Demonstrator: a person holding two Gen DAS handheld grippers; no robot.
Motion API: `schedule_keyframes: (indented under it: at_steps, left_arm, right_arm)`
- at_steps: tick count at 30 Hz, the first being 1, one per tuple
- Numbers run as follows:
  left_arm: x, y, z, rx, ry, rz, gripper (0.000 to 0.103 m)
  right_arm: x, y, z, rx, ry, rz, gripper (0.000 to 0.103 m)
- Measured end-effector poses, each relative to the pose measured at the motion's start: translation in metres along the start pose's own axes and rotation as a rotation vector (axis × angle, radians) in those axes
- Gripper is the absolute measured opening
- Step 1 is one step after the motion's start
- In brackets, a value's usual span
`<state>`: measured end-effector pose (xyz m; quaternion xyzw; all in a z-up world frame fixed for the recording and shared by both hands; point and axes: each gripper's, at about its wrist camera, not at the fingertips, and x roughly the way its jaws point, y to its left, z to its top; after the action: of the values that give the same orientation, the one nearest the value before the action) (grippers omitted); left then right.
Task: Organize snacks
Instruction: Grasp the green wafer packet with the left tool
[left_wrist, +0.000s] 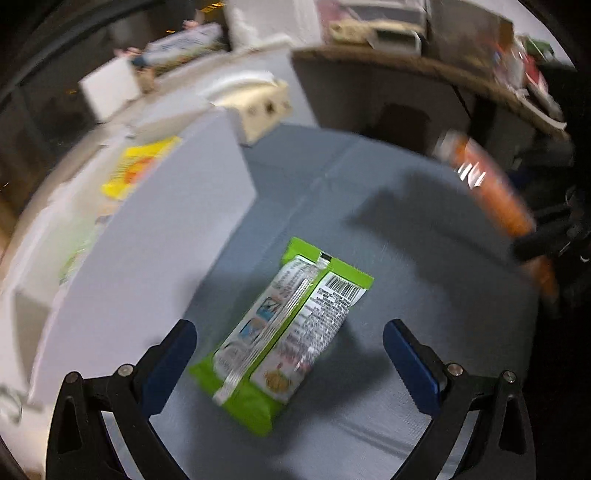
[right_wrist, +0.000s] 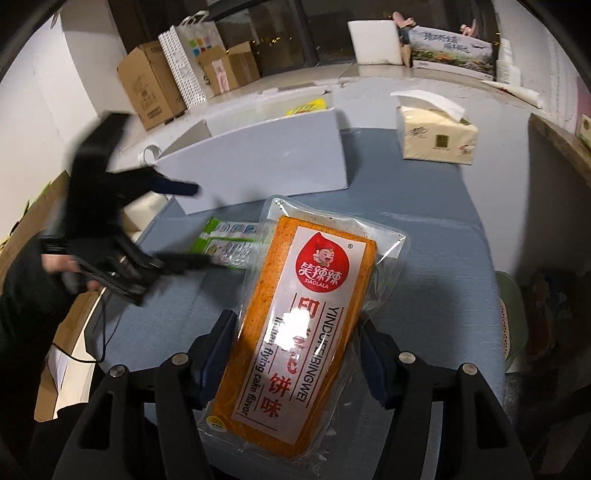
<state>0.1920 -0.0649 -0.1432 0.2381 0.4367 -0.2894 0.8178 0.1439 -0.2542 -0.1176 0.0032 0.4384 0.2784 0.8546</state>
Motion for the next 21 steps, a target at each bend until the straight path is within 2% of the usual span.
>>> schedule_keyframes:
  at_steps: [4,8,13,18,21]
  left_arm:
    - [0.033,0.006,0.001,0.039,0.055,-0.099,0.103]
    - [0.052,0.010,-0.001,0.038,0.105,-0.133,0.103]
    - [0.057,0.022,-0.001,0.002,0.099,-0.186,0.103]
    - [0.054,0.030,-0.007,0.033,0.056,-0.204,0.103]
    - [0.053,0.032,-0.008,0.026,0.063,-0.204,0.103]
  right_arm:
    - [-0.012,-0.011,0.000,0.039,-0.032,-0.006,0.067]
    - [-0.018,-0.017,0.001,0.057,-0.044,-0.010,0.067]
    - [-0.016,-0.015,0.000,0.035,-0.042,-0.007,0.067]
    - [-0.012,-0.011,-0.002,0.035,-0.038,0.006,0.067]
    - [-0.011,-0.010,-0.003,0.033,-0.036,0.010,0.067]
